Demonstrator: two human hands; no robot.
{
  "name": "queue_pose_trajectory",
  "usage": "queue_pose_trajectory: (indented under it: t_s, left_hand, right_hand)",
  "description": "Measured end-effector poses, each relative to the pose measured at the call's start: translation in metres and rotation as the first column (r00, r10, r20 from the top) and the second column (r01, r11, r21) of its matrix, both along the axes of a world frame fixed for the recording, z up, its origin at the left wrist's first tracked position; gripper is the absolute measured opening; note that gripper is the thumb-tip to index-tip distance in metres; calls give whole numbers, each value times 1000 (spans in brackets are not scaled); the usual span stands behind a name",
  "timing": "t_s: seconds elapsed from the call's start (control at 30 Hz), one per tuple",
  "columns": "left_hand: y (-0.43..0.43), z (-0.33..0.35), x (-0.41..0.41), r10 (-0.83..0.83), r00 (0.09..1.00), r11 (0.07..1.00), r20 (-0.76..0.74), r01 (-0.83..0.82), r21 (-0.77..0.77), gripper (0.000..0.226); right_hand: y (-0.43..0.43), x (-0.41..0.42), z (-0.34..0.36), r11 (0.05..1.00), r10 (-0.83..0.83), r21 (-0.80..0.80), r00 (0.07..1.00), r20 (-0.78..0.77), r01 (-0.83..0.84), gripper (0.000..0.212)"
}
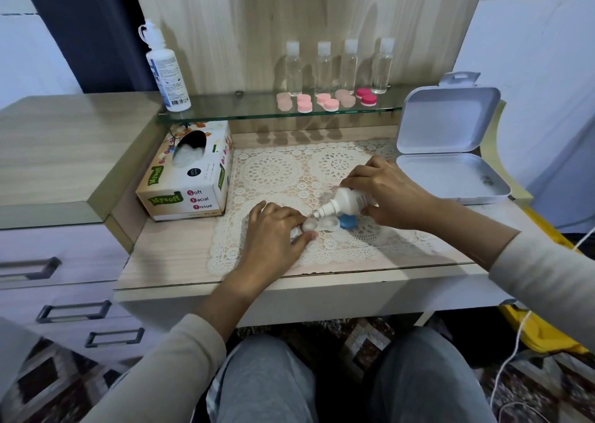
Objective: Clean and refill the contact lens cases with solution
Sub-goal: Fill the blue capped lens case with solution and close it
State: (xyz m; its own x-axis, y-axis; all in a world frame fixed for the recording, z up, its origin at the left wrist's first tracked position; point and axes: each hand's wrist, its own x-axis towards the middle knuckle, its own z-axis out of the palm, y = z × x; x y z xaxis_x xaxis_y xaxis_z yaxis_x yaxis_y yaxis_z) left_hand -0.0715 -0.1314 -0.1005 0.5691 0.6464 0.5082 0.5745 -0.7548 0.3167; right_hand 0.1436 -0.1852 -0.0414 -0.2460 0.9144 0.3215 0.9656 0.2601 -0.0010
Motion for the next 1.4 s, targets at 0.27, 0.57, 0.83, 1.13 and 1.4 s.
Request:
queue_pose_trajectory:
  t_s: [0.27,0.57,0.83,1.13,1.4]
  left_hand:
    - [0,-1,0,3,1000,1000,-1,-3,0,30]
    - [1,-1,1,10,1000,1000,-30,-10,19,29]
    - [0,-1,1,4,1000,999,-28,-3,35,24]
    - [-1,1,0,1,1000,1000,-23,0,27,29]
    - [-1,1,0,-7,1000,1000,-15,7,12,31]
  right_hand:
    - [-8,14,5,998,2,55,996,94,-7,56]
    - [-12,12,10,990,19,132,991,134,-37,58]
    - [-10,11,6,980,34,189,986,165,-65,60]
    - [-10,13,1,975,47,208,984,171,-82,60]
    - [-10,11,3,978,42,194,986,164,-74,58]
